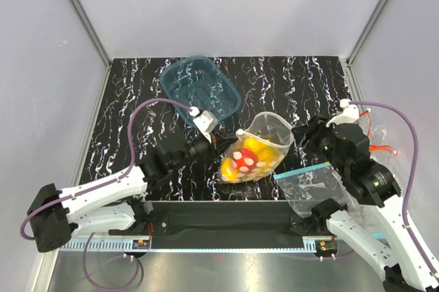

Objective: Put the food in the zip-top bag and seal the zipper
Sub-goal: Zip the zipper food storage bag at the center of the board.

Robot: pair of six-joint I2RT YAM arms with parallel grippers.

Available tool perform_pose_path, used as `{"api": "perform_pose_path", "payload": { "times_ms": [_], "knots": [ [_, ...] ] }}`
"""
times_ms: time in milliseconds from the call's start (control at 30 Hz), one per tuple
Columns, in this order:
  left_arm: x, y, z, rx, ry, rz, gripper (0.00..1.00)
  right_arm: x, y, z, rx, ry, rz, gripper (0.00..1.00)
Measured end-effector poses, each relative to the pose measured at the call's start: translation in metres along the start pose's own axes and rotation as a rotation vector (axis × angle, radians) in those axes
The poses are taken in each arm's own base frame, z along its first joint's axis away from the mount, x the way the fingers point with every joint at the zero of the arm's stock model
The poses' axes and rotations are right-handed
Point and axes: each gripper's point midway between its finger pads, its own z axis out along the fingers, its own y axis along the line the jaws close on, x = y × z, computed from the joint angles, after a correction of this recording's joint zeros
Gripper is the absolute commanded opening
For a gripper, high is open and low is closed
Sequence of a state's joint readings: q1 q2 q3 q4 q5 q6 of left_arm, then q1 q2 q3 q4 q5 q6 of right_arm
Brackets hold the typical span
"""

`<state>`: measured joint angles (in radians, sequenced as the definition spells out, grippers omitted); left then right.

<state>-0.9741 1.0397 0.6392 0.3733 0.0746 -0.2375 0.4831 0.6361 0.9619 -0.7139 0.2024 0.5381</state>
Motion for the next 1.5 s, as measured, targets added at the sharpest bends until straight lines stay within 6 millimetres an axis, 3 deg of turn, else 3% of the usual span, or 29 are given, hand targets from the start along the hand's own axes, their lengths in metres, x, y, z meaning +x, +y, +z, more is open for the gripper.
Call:
{"api": "perform_pose_path", "payload": {
  "times_ms": [67, 233, 500, 667, 767, 867, 1100, 1233, 1300, 1500],
  "knots": [
    [-0.015, 0.005, -0.007, -0.013, -0.027, 0.025, 0.00, -0.003, -0.005, -0.004, 0.014, -0.018, -0.013, 0.69],
    [-0.023, 0.007, -0.021, 0.001, -0.027, 0.087, 0.00, -0.002, 0.005, -0.010, -0.067, -0.005, -0.126, 0.70],
    [-0.017, -0.001, -0.030, 0.048, 0.009, 0.123, 0.00, 0.007, 0.096, -0.030, -0.629, 0.042, -0.384, 0.53],
    [-0.020, -0.005, -0.033, 0.066, 0.000, 0.124, 0.00, 0.019, 0.131, -0.013, -0.836, 0.159, -0.508, 0.48],
    [-0.018, -0.004, -0.034, 0.066, 0.006, 0.123, 0.00, 0.028, 0.138, -0.001, -0.901, 0.194, -0.544, 0.55],
    [-0.015, -0.003, -0.034, 0.063, 0.013, 0.118, 0.00, 0.029, 0.145, -0.001, -0.981, 0.156, -0.606, 0.60],
    [-0.013, -0.003, -0.037, 0.057, 0.013, 0.113, 0.00, 0.034, 0.161, -0.008, -1.167, 0.045, -0.781, 0.57],
    [-0.014, -0.003, -0.040, 0.057, 0.009, 0.114, 0.00, 0.051, 0.166, -0.003, -1.240, 0.068, -0.848, 0.56],
    [-0.015, -0.004, -0.043, 0.057, 0.007, 0.114, 0.00, 0.060, 0.169, 0.002, -1.261, 0.082, -0.875, 0.49],
    [-0.018, -0.005, -0.049, 0.057, 0.004, 0.115, 0.00, 0.073, 0.178, 0.007, -1.306, 0.116, -0.929, 0.51]
  ]
}}
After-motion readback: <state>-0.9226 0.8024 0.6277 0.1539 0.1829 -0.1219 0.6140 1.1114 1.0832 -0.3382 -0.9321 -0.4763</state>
